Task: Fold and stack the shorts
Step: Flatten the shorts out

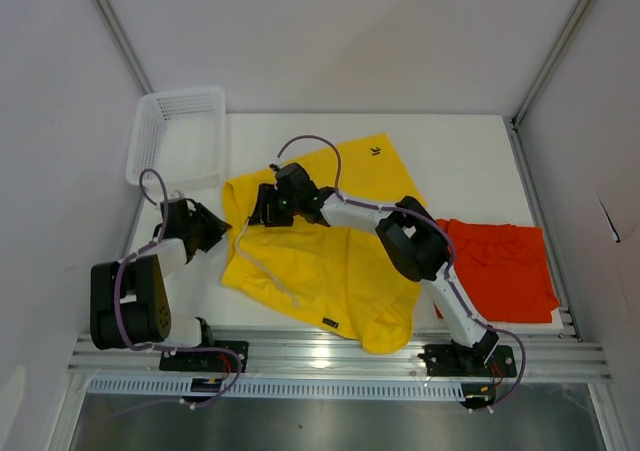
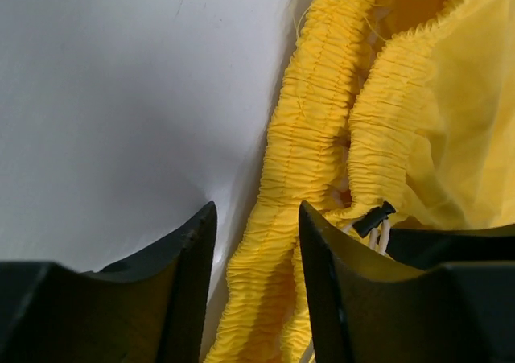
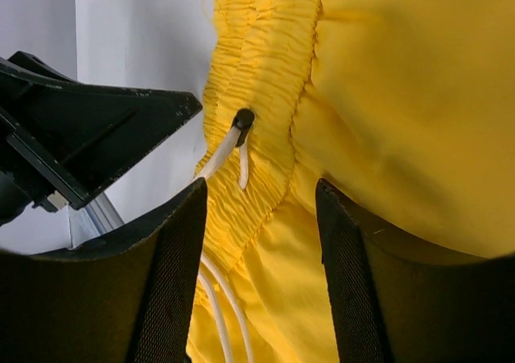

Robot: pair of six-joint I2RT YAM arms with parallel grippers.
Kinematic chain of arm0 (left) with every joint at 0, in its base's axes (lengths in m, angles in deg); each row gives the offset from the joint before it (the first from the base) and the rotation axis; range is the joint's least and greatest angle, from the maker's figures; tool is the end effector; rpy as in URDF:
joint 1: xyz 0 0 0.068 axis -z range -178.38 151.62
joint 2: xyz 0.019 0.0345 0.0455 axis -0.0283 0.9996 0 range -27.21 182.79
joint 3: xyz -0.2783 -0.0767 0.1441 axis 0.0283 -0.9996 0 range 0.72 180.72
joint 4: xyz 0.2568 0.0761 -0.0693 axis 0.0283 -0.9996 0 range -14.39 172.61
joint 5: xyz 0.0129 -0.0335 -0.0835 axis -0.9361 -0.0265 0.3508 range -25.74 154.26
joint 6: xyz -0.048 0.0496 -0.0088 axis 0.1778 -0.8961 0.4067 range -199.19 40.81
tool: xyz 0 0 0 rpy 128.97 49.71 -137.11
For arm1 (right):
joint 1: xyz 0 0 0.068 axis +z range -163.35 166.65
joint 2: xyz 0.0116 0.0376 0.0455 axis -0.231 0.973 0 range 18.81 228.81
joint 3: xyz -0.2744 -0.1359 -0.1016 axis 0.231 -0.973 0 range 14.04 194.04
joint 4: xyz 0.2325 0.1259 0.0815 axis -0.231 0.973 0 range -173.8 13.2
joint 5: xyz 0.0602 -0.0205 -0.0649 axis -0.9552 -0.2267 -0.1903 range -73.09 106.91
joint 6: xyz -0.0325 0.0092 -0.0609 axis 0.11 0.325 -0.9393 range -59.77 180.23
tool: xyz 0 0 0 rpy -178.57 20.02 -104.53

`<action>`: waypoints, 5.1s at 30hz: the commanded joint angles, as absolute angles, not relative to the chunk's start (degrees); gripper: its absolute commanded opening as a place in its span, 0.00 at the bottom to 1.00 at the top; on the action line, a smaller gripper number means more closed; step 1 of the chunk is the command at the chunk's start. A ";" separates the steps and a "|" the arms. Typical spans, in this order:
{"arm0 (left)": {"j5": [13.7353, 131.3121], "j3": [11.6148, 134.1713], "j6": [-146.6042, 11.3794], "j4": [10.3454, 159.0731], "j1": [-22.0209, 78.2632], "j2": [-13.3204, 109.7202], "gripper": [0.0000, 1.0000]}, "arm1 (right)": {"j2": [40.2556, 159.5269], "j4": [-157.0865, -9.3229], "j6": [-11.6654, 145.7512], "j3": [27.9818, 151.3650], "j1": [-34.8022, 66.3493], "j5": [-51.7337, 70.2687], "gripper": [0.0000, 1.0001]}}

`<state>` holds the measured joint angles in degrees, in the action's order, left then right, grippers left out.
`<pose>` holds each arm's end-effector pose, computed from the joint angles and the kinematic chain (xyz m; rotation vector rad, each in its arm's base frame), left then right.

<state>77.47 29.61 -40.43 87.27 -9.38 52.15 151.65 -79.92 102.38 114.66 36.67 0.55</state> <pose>0.2618 0.0378 0.1675 -0.9069 2.2236 -0.5034 0.3674 0.4631 0.1805 -0.3454 2.4225 1.1372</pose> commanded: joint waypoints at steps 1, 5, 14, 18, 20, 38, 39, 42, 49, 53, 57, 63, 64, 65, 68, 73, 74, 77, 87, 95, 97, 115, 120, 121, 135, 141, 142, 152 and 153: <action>76.57 30.78 -40.78 90.43 -9.80 53.82 0.47 | 154.95 -82.48 104.08 118.71 37.18 0.91 0.58; 76.65 31.92 -41.05 91.30 -9.80 56.81 0.35 | 157.58 -83.18 105.05 120.21 37.18 -0.40 0.56; 80.87 33.42 -42.10 93.50 -9.80 61.47 0.09 | 159.17 -89.07 107.34 120.21 37.80 -3.48 0.36; 81.23 33.42 -42.28 93.59 -9.80 61.74 0.04 | 159.52 -90.30 107.25 120.91 38.32 -4.44 0.29; 81.31 33.33 -42.37 93.59 -9.80 61.74 0.01 | 159.79 -90.48 107.16 121.35 38.59 -5.06 0.27; 81.40 32.63 -42.10 94.29 -9.80 61.04 0.00 | 165.67 -85.91 107.25 128.30 41.49 -6.29 0.26; 81.49 32.63 -42.19 94.29 -9.80 61.04 0.00 | 165.85 -85.65 107.25 128.47 41.66 -6.29 0.26; 81.49 32.19 -42.02 94.38 -10.07 60.34 0.09 | 165.77 -84.86 106.72 128.56 41.67 -6.03 0.25; 82.46 28.15 -40.43 99.74 -11.91 56.82 0.42 | 164.27 -85.37 105.14 125.23 41.67 -6.56 0.24; 83.77 28.23 -39.99 100.71 -11.91 57.43 0.46 | 163.04 -86.88 104.53 121.89 41.67 -7.08 0.23; 84.21 27.97 -39.73 101.67 -12.09 57.61 0.50 | 161.37 -88.72 103.74 117.94 41.75 -7.35 0.22; 84.30 27.88 -39.56 102.03 -12.18 57.52 0.57 | 160.49 -89.95 102.86 116.17 41.67 -7.97 0.21; 83.95 27.10 -39.38 102.12 -12.26 56.82 0.57 | 160.40 -90.13 103.03 115.99 41.67 -7.88 0.21; 82.91 26.66 -38.68 102.03 -12.44 56.38 0.55 | 160.23 -90.22 103.21 115.91 41.58 -7.62 0.21; 82.55 25.16 -37.89 103.00 -12.97 55.06 0.41 | 160.31 -90.74 103.65 115.99 41.40 -7.96 0.21; 80.61 24.89 -37.01 101.77 -13.06 54.36 0.04 | 160.31 -91.18 104.96 115.64 41.14 -7.70 0.21; 80.70 24.72 -37.00 101.68 -13.14 54.27 0.00 | 160.31 -92.23 105.31 115.47 40.96 -8.05 0.20; 80.61 24.20 -36.83 101.94 -13.41 53.66 0.00 | 160.31 -92.68 105.84 115.29 40.88 -8.32 0.20; 70.51 25.95 -40.08 90.34 -13.41 43.82 0.38 | 160.31 -91.89 105.93 115.55 40.52 -7.61 0.20; 71.71 21.39 -39.90 93.39 -13.41 38.54 0.99 | 160.40 -92.50 105.84 115.47 40.52 -8.40 0.20; 73.75 20.94 -40.43 94.99 -13.23 38.97 0.99 | 160.40 -92.76 105.32 115.47 40.61 -8.58 0.20; 81.48 30.07 -44.56 95.35 -6.73 57.86 0.74 | 159.96 -92.41 102.86 117.05 41.49 -9.72 0.20; 82.02 33.24 -45.88 92.80 -5.85 61.03 0.53 | 159.00 -92.59 103.03 116.26 41.49 -9.11 0.19; 81.93 33.77 -45.97 92.54 -5.68 61.47 0.50 | 158.56 -92.76 103.03 115.65 41.49 -9.19 0.20; 80.61 37.90 -47.46 89.81 -4.97 64.81 0.14 | 141.36 -88.91 97.32 101.06 40.52 -5.51 0.63; 80.08 37.73 -47.55 89.72 -4.62 64.38 0.10 | 128.87 -80.84 94.69 87.38 39.39 3.44 0.74; 79.91 37.46 -47.55 89.90 -4.53 64.03 0.09 | 124.41 -79.25 94.07 85.77 39.21 5.46 0.75; 78.76 36.85 -46.85 89.99 -4.53 63.15 0.14 | 99.88 -53.50 92.74 69.00 35.52 29.46 0.69; 78.76 36.76 -46.85 89.99 -4.53 63.15 0.14 | 98.28 -50.52 93.18 67.67 35.34 30.35 0.69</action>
<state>80.45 36.91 -45.35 91.49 -5.16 63.80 102.56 -62.46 93.59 71.77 36.43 21.62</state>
